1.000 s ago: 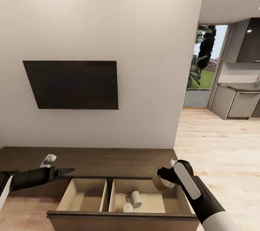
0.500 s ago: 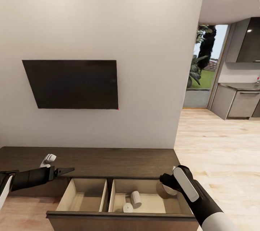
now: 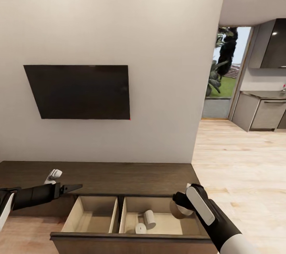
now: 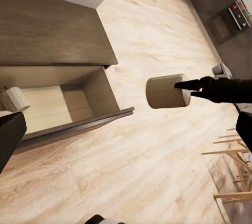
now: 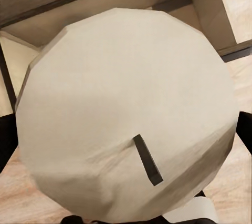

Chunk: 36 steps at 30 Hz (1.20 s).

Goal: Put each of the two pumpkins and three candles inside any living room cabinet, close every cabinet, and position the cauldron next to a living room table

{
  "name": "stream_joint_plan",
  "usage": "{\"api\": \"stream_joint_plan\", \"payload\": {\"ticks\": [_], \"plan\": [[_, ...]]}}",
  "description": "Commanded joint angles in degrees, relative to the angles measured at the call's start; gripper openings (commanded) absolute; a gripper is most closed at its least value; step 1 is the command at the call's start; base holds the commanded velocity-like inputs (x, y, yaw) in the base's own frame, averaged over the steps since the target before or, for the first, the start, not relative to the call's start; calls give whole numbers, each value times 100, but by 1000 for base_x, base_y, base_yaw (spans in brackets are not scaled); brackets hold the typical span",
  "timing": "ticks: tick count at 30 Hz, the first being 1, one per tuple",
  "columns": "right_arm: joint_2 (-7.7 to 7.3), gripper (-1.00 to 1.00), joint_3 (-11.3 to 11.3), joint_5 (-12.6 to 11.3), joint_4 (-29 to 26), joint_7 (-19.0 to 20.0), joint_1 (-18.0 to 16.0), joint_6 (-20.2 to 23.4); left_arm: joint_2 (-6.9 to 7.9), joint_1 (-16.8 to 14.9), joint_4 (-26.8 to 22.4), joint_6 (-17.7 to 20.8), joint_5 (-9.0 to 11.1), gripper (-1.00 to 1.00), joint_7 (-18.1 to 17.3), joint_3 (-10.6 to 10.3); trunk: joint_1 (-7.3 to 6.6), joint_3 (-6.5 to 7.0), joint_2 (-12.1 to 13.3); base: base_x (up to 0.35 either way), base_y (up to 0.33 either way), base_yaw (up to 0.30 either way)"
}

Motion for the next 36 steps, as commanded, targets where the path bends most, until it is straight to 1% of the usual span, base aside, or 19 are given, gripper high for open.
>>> {"api": "stream_joint_plan", "payload": {"ticks": [1, 9, 16, 19, 23, 27, 29, 33, 36], "plan": [[0, -100, 10, 4, 3, -2, 0, -2, 0, 0, -8, 0, 1, 100, 0, 1, 0, 0, 0, 6, 0, 0], [0, -100, 15, 4, 16, 0, 0, 2, 0, 0, -39, 1, -18, 100, 0, 2, 0, 0, 0, 147, 0, 0], [0, -100, 22, -4, 40, 1, 0, 8, -1, 0, -39, 1, -16, 100, -2, 0, 0, 0, 0, 242, 0, 0], [5, -100, 20, -5, 127, 1, 0, 11, 0, 0, -43, 1, 6, 100, -6, 1, 0, 0, 0, 54, 0, 0], [8, -100, 15, -5, 401, 1, 2, 12, 7, 0, -47, 1, 21, 100, -15, 16, 22, -18, -40, 10, 0, 0], [9, -100, 14, -1, 485, 1, 7, 12, 13, 0, -67, 1, 24, 100, -23, 26, 22, -18, -40, 1, 0, 0], [13, -100, 14, 2, 508, 1, 8, 6, 15, 0, -71, 1, 24, 100, -23, 84, 22, -18, -40, 0, 0, 0], [18, -100, 19, 7, 539, 1, 8, -20, 10, 0, -86, 1, 24, 100, -26, 195, 110, -90, -201, 0, 0, 0], [107, -100, 30, 13, 668, 1, 9, -121, 9, 0, -90, 1, 24, 100, -26, 215, 176, -144, -321, 0, 0, 0]]}}
